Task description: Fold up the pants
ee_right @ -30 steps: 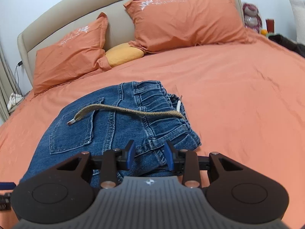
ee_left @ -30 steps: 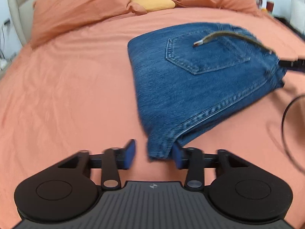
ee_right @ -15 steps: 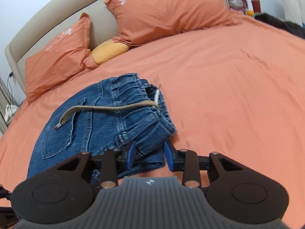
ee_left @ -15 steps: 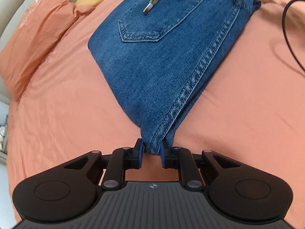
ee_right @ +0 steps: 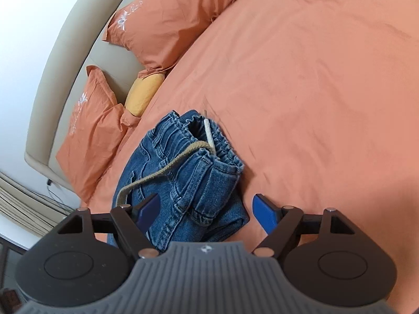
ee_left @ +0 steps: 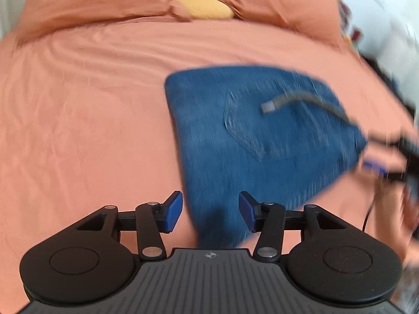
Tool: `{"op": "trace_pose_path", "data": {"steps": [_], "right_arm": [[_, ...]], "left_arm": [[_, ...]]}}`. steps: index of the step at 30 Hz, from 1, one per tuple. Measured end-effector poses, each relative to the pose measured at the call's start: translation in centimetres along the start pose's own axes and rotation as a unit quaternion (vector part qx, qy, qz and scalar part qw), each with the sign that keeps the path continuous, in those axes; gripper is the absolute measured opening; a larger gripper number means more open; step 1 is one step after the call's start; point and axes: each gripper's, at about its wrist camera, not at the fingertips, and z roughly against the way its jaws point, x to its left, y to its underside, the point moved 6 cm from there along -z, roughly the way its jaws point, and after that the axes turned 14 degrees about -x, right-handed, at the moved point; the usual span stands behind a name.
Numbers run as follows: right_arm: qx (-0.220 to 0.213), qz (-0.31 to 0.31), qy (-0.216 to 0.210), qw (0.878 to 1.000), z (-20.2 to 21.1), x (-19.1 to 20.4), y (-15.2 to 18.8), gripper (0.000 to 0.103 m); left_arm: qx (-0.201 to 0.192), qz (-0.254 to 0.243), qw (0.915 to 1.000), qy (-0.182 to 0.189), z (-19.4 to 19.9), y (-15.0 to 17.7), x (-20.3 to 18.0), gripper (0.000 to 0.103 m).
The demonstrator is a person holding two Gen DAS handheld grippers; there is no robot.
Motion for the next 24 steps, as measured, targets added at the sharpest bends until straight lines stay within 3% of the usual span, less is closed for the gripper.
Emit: {"op": "trace_pose_path", "data": {"steps": [4, 10, 17, 18, 20, 21, 22, 24], "right_arm": [[0.012, -0.009, 0.004, 1.0, -1.5, -0.6, 0.2, 0.07], [0.028, -0.042, -0.015, 0.999, -4.1, -1.4, 0.5, 0.064], [0.037, -0.063, -0.04, 0.997, -6.5, -1.8, 0.5, 0.05], [0.037, -0.064, -0.043, 0.996, -6.7, -1.8, 0.5, 0.047], [0.037, -0.056, -0.044, 0.997, -7.0, -1.7, 0.6, 0.041], [0.036, -0.052, -0.045, 0.997, -7.0, -1.6, 0.6, 0.038], [0.035, -0.051, -0.046, 0.997, -7.0, -1.5, 0.6, 0.034], [0.031, -0.052, -0.052, 0.997, -6.5, -1.4, 0.5, 0.03]], "left_arm": [[0.0, 0.065, 0.9978, 0.013, -3.5, -1.5, 1.2, 0.066], [0.015, 0.113, 0.9933, 0.019, -8.0, -1.8, 2.8, 0.072], [0.017, 0.171, 0.9836, 0.056, -10.9, -1.4, 4.8, 0.072], [0.013, 0.176, 0.9824, 0.061, -11.0, -1.4, 5.0, 0.07], [0.011, 0.192, 0.9784, 0.075, -11.2, -1.6, 5.1, 0.05], [0.012, 0.2, 0.9768, 0.075, -11.2, -1.7, 5.2, 0.044], [0.012, 0.201, 0.9767, 0.073, -11.1, -1.7, 5.1, 0.032], [0.009, 0.188, 0.9803, 0.062, -10.9, -2.1, 4.6, 0.021]]}}
